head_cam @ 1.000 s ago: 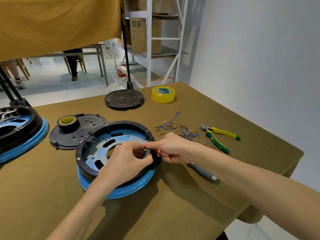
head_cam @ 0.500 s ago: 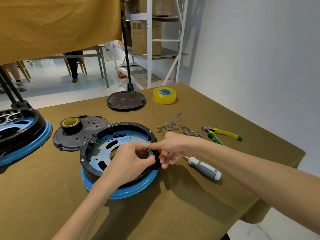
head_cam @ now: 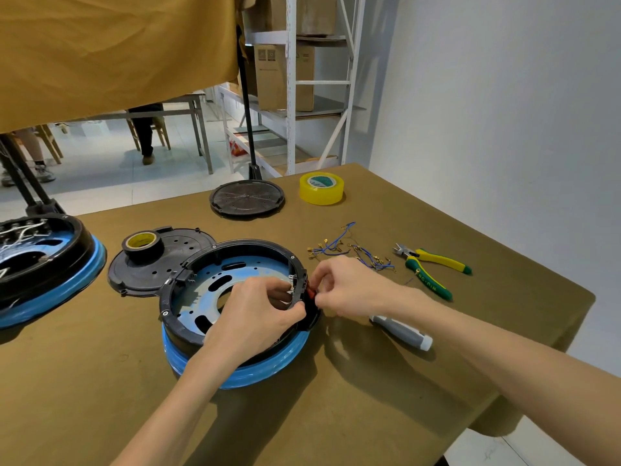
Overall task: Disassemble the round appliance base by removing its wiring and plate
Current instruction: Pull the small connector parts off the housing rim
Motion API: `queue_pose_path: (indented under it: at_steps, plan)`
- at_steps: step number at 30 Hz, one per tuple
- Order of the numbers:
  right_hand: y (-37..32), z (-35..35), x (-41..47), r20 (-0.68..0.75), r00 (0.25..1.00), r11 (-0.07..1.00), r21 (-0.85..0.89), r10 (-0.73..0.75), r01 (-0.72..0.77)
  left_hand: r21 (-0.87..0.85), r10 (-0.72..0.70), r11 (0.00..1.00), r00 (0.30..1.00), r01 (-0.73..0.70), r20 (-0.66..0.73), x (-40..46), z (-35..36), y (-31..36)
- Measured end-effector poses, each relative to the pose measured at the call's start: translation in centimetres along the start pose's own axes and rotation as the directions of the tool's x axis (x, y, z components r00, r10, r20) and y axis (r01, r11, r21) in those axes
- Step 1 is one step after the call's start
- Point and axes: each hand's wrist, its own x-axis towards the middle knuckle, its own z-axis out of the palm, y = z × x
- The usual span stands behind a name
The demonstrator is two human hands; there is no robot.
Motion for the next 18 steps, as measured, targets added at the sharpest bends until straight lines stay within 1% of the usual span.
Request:
queue_pose_path:
  at_steps: [2,5,7,9,12,14,16,18]
  plan:
    - [0.5,1.2,-0.1,-0.078,0.995,0.992,-0.111,-0.063,0.054,0.012,0.007,1.000,1.000,-0.007,0.007,0.1,0.1,-0.1]
    - [0.7,2.3,0.0,-0.147,0.983,0.984,-0.154,-0.113,0.090,0.022,0.021,1.000,0.999,-0.021,0.033,-0.1,-0.1,0.1]
    - [1.0,2.1,0.2,-0.126,0.978,0.981,-0.117,-0.168,0.154,0.029,0.019,0.999,0.999,-0.021,0.042,-0.2,-0.1,0.2]
    - [1.3,1.5,0.4,-0.070,0.972,0.971,-0.098,-0.224,0.217,0.055,0.024,0.998,0.999,-0.026,0.037,-0.3,0.1,0.2]
    - [1.6,0.3,1.1,0.049,0.965,0.963,-0.076,-0.257,0.260,0.106,0.031,0.994,0.999,-0.033,0.018,-0.3,0.4,0.4]
    - [1.8,-0.3,1.6,0.097,0.956,0.957,-0.068,-0.275,0.282,0.116,0.032,0.993,0.999,-0.032,0.002,-0.4,0.4,0.4]
    - [1.9,-0.4,1.8,0.099,0.946,0.946,-0.076,-0.309,0.317,0.120,0.025,0.993,0.999,-0.022,-0.027,-0.4,0.5,0.3]
    - [2.1,-0.2,1.7,0.064,0.934,0.928,-0.104,-0.352,0.357,0.127,0.018,0.992,0.999,-0.012,-0.048,-0.3,0.6,0.1]
